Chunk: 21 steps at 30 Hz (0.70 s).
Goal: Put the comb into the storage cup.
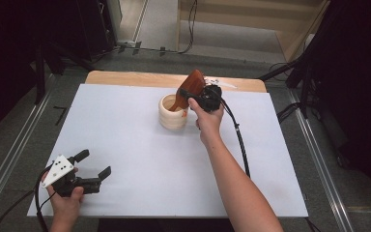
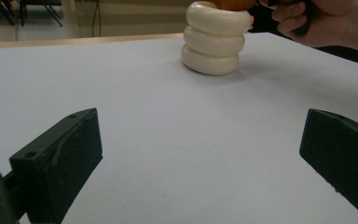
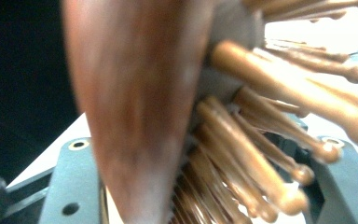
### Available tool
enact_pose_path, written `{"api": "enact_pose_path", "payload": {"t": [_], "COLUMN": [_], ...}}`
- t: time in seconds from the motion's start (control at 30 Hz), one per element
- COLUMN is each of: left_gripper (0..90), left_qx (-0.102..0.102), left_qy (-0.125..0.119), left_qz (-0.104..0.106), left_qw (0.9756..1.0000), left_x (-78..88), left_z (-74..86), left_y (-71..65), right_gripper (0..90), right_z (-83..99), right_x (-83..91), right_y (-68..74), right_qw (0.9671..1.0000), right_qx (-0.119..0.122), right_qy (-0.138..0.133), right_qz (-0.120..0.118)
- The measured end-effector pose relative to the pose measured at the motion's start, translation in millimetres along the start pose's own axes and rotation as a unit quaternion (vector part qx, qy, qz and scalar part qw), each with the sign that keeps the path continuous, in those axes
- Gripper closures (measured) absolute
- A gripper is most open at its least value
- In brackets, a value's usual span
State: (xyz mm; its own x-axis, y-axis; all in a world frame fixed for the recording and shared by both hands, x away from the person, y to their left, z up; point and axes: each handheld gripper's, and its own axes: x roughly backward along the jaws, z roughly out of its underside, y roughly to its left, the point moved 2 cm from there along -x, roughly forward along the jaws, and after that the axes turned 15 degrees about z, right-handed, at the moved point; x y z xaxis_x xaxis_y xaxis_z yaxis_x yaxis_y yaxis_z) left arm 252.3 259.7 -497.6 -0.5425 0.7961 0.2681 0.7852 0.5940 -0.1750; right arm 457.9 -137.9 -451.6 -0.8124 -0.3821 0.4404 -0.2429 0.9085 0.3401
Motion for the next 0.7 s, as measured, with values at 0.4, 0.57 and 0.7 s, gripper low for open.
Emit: {"api": "enact_pose_path", "payload": {"t": [0.4,0.57,0.7], "left_gripper": [0.0,0.0,0.0], "left_qx": [0.000,0.000,-0.001], "left_qy": [0.000,0.000,0.000], "left_qz": [0.000,0.000,0.000], "left_qw": [1.0000,1.0000,1.0000], "left_x": [0.2,0.0,-0.2], "left_z": [0.0,0.1,0.1], "left_y": [0.1,-0.1,-0.2], "right_gripper": [14.7,0.0,0.0], "right_z": [-0.6,-3.3,-6.1], "right_x": [3.2,9.5,15.2], "right_y": [4.5,6.7,7.3], "right_qw": [0.9998,0.9992,0.9986], "right_qx": [0.018,0.036,0.051], "right_qy": [-0.006,-0.008,-0.012], "right_qz": [-0.005,-0.013,-0.003]}}
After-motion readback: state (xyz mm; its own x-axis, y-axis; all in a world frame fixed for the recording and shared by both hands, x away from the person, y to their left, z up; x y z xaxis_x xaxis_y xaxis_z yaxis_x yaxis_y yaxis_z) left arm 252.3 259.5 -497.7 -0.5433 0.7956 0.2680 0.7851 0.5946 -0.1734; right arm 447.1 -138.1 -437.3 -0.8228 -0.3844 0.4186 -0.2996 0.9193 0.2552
